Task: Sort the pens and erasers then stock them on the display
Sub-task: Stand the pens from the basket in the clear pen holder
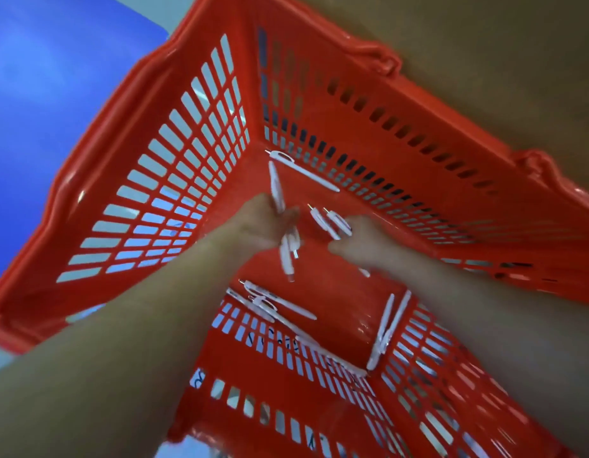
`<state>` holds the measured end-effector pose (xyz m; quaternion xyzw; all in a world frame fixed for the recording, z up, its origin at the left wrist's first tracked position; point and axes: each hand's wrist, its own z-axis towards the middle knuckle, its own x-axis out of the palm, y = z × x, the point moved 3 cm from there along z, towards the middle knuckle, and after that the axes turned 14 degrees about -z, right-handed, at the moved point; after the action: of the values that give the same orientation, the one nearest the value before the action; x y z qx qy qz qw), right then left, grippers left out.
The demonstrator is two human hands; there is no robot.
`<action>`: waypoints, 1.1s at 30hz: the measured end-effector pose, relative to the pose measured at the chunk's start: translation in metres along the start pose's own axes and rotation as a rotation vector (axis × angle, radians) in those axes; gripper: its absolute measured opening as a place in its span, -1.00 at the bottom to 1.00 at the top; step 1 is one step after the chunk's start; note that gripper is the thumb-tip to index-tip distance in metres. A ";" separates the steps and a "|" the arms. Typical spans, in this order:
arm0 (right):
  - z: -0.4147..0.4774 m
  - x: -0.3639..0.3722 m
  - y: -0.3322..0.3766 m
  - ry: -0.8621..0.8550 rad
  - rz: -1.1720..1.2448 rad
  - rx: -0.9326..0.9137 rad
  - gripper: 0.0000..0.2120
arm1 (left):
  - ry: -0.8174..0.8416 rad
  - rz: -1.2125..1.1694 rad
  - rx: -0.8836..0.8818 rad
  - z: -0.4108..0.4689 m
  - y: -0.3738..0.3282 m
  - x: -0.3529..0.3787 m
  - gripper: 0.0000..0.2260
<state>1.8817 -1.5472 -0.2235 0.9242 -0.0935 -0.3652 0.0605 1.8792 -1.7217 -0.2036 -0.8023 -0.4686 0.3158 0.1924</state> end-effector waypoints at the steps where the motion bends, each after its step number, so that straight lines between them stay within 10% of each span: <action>1: -0.015 -0.003 0.002 0.077 0.251 0.061 -0.80 | 0.001 -0.211 -0.032 -0.016 -0.006 0.003 -0.64; 7: -0.130 -0.064 0.031 0.232 0.975 0.113 -0.64 | -0.013 -1.112 -0.149 -0.134 -0.057 0.004 -0.76; 19: -0.351 -0.249 0.096 0.092 0.777 -0.255 -0.75 | -0.251 -1.313 -0.020 -0.353 -0.202 -0.075 -0.84; 25: -0.458 -0.340 0.101 -0.097 0.488 -0.386 -0.58 | -0.149 -1.029 0.169 -0.460 -0.288 -0.112 -0.81; 33: -0.589 -0.452 0.081 -0.185 0.951 -0.288 -0.86 | 0.128 -0.402 0.403 -0.576 -0.403 -0.124 -0.78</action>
<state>1.9524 -1.5026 0.5187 0.7253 -0.4580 -0.3869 0.3384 1.9760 -1.6411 0.4986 -0.6571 -0.5330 0.3066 0.4360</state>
